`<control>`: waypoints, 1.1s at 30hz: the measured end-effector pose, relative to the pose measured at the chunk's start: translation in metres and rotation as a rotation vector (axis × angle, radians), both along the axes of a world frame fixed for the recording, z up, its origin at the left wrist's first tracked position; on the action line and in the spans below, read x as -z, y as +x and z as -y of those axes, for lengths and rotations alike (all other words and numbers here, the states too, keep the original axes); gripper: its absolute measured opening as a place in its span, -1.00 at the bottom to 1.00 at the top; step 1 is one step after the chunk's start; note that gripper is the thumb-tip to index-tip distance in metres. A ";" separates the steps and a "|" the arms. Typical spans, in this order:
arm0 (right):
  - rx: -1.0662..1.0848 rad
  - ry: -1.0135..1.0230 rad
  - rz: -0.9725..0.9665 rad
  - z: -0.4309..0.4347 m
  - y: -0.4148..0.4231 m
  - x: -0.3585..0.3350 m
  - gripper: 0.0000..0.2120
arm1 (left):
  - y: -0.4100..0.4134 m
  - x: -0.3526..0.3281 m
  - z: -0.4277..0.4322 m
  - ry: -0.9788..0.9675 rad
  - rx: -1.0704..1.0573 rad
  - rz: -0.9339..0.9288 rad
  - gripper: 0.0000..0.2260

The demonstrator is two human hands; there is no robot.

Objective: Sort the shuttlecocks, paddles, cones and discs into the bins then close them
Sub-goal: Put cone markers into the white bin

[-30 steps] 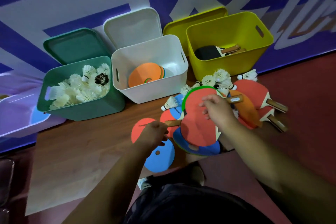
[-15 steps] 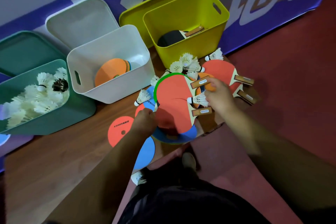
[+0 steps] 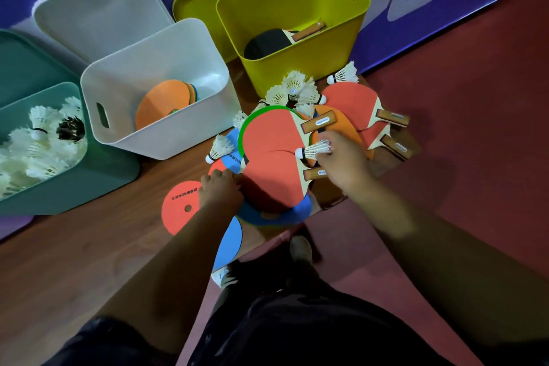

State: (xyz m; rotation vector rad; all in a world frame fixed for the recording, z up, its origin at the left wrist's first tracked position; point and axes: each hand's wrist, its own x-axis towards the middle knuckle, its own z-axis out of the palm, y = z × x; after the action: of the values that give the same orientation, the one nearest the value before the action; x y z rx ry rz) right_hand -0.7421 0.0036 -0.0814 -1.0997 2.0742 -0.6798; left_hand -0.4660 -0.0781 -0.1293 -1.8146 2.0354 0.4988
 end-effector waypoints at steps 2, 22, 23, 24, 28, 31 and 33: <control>0.012 -0.011 0.019 -0.001 0.002 0.002 -0.70 | -0.004 0.002 -0.003 -0.030 -0.036 -0.008 -0.62; -0.404 -0.073 0.178 0.091 0.104 -0.035 -0.54 | 0.018 -0.020 -0.020 -0.097 -0.117 -0.425 -0.71; -0.383 -0.095 0.162 0.093 0.102 -0.036 -0.56 | 0.020 -0.023 -0.020 -0.098 -0.127 -0.432 -0.71; -0.347 -0.124 0.168 0.093 0.097 -0.038 -0.58 | 0.022 -0.025 -0.020 -0.099 -0.137 -0.436 -0.71; -0.217 -0.183 0.348 0.093 0.070 -0.041 -0.70 | 0.027 -0.036 -0.018 -0.098 -0.138 -0.436 -0.71; -0.130 -0.193 0.385 0.093 0.051 -0.042 -0.76 | 0.036 -0.035 -0.016 -0.028 -0.147 -0.479 -0.77; -0.060 -0.185 0.268 0.090 0.039 -0.044 -0.74 | 0.046 -0.028 -0.011 0.033 -0.131 -0.494 -0.81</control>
State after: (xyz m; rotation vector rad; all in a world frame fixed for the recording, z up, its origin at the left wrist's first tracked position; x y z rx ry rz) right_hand -0.7027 -0.0861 -0.0376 -1.1010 1.7719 -0.9496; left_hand -0.4204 -0.0672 -0.1010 -1.9567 2.1946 1.1052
